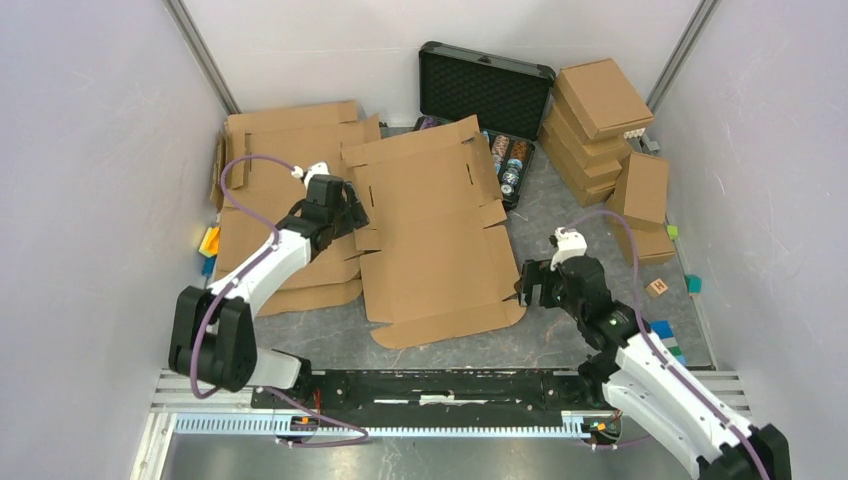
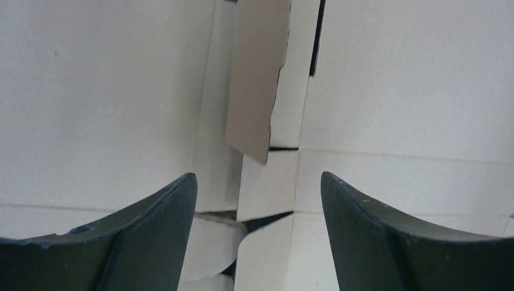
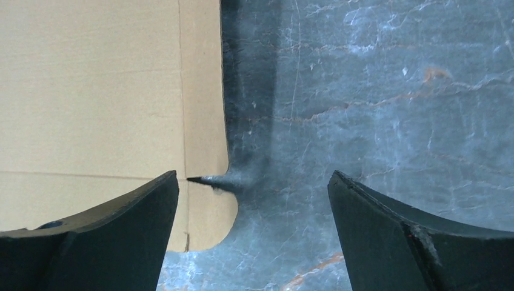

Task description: Fold the paper box

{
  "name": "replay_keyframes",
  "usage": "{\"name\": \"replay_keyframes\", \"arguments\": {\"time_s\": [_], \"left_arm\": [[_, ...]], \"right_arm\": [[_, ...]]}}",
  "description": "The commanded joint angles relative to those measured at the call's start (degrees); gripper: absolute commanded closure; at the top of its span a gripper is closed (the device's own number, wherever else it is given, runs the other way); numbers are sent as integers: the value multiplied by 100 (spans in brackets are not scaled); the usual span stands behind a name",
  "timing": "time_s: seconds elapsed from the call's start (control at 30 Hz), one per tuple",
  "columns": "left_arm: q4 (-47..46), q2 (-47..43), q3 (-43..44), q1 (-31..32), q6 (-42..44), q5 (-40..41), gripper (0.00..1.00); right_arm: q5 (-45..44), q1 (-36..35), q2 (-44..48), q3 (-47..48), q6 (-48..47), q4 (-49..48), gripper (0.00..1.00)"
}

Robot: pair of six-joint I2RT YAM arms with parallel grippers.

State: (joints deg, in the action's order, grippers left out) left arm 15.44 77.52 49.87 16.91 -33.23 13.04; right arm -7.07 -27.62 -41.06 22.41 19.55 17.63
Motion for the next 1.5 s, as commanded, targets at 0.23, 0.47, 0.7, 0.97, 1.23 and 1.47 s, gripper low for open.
{"name": "replay_keyframes", "arguments": {"time_s": [0.23, 0.47, 0.7, 0.97, 1.23, 1.47], "left_arm": [[-101, 1324, 1237, -305, 417, -99, 28], [-71, 1690, 1389, -526, 414, -460, 73], [-32, 1242, 1092, -530, 303, -556, 98], [-587, -6, -169, -522, -937, -1277, 98], [-817, -1294, -1156, -485, -1501, -1277, 98], [-784, -1815, -1677, -367, -1527, -1429, 98]], "right_arm": [[579, 6, 1362, -920, 1131, 206, 2], [1073, 2, 1722, -1523, 1735, -20, 2], [812, 2, 1784, -1718, 2122, -41, 3], [569, 2, 1559, -1767, 3017, 256, 3], [454, 2, 1635, -1636, 3497, 682, 3], [343, 2, 1588, -1383, 3485, 533, 19]]}}
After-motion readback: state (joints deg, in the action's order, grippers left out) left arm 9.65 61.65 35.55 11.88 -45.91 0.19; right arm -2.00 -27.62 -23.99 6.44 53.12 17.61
